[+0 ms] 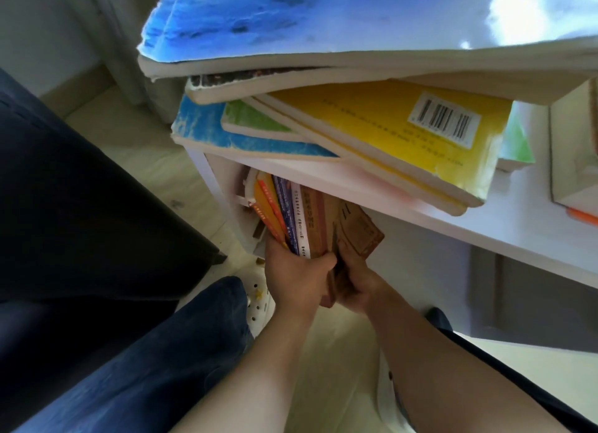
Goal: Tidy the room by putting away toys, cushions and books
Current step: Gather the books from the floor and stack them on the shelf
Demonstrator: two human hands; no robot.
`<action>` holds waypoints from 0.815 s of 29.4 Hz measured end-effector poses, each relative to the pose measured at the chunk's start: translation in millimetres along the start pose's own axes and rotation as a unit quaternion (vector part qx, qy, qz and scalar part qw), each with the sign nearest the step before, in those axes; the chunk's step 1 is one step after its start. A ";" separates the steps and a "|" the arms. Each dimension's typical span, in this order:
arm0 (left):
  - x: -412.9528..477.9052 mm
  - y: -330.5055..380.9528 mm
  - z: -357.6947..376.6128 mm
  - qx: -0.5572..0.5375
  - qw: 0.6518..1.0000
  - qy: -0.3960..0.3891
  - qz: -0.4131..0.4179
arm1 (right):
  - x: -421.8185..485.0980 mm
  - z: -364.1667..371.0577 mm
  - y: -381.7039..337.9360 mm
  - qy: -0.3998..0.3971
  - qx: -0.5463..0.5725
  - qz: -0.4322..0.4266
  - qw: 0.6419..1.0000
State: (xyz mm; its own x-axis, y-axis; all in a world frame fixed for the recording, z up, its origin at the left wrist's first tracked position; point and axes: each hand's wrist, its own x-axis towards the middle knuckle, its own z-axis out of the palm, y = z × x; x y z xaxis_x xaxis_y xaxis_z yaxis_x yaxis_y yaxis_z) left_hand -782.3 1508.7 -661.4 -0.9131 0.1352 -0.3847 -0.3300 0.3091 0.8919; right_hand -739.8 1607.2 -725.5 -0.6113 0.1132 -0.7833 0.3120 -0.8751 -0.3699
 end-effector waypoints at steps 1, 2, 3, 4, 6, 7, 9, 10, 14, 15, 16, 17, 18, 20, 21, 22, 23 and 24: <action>-3.2 -0.5 0.5 -0.012 1.000 0.000 0.002 | -0.2 0.0 -6.8 -0.014 -0.004 -0.024 1.000; -6.3 -1.1 1.2 -0.025 1.000 0.004 0.003 | -1.5 1.0 -13.7 -0.020 -0.012 -0.044 0.999; -8.1 -2.3 1.1 -0.037 0.999 0.011 0.003 | -2.6 3.7 -19.4 -0.032 -0.016 -0.056 0.998; -8.4 -4.7 -1.6 -0.047 0.999 0.019 0.004 | -2.4 7.5 -21.7 -0.034 -0.014 -0.063 0.997; -8.0 -10.3 -5.4 -0.049 0.998 0.026 0.004 | -3.4 12.2 -20.7 -0.011 -0.029 -0.065 0.997; -6.6 -13.7 -6.9 -0.046 0.999 0.027 0.003 | -2.5 15.0 -18.2 0.024 -0.049 -0.069 0.996; -2.8 -17.6 -7.5 -0.041 0.999 0.035 -0.002 | -2.2 23.5 -15.4 0.072 -0.072 -0.074 0.992; -1.7 -17.7 -6.5 -0.038 0.999 0.038 -0.006 | -0.5 26.6 -15.4 0.079 -0.068 -0.081 0.991; -1.1 -17.0 -5.5 -0.037 0.998 0.049 -0.015 | -6.8 48.7 -21.9 0.085 -0.015 -0.098 0.991; -2.6 -17.1 -5.7 -0.039 0.998 0.051 -0.016 | -7.9 52.0 -21.5 0.075 -0.012 -0.097 0.992; -4.8 -16.9 -5.6 -0.042 0.998 0.052 -0.019 | -8.2 53.6 -20.4 0.066 -0.013 -0.096 0.993; -5.3 -14.7 -4.4 -0.047 0.997 0.052 -0.023 | -6.9 55.2 -20.7 0.058 -0.017 -0.099 0.993; -5.8 -12.8 -2.6 -0.050 0.997 0.050 -0.030 | -4.7 54.6 -20.4 0.052 -0.015 -0.101 0.993; -5.8 -9.9 2.2 -0.058 0.996 0.049 -0.045 | -3.1 55.9 -22.9 0.031 -0.018 -0.107 0.994; -6.0 -11.7 3.2 -0.063 0.996 0.051 -0.049 | -3.4 56.8 -23.1 0.017 -0.027 -0.106 0.994; -6.8 -13.7 3.6 -0.069 0.995 0.053 -0.047 | -4.8 58.0 -23.3 0.007 -0.041 -0.103 0.994; -8.2 -16.6 3.3 -0.075 0.995 0.052 -0.041 | -5.1 59.9 -22.2 -0.001 -0.052 -0.102 0.993; -10.1 -19.7 3.1 -0.085 0.995 0.048 -0.034 | -5.0 60.4 -22.5 -0.013 -0.063 -0.105 0.992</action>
State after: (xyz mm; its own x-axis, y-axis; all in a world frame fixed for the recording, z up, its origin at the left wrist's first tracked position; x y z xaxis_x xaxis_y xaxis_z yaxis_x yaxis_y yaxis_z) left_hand -765.8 1504.2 -675.8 -0.9035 0.0274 -0.4276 -0.4193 0.1492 0.8955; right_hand -787.7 1597.9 -683.0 -0.6910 0.2736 -0.6691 0.2633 -0.7667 -0.5855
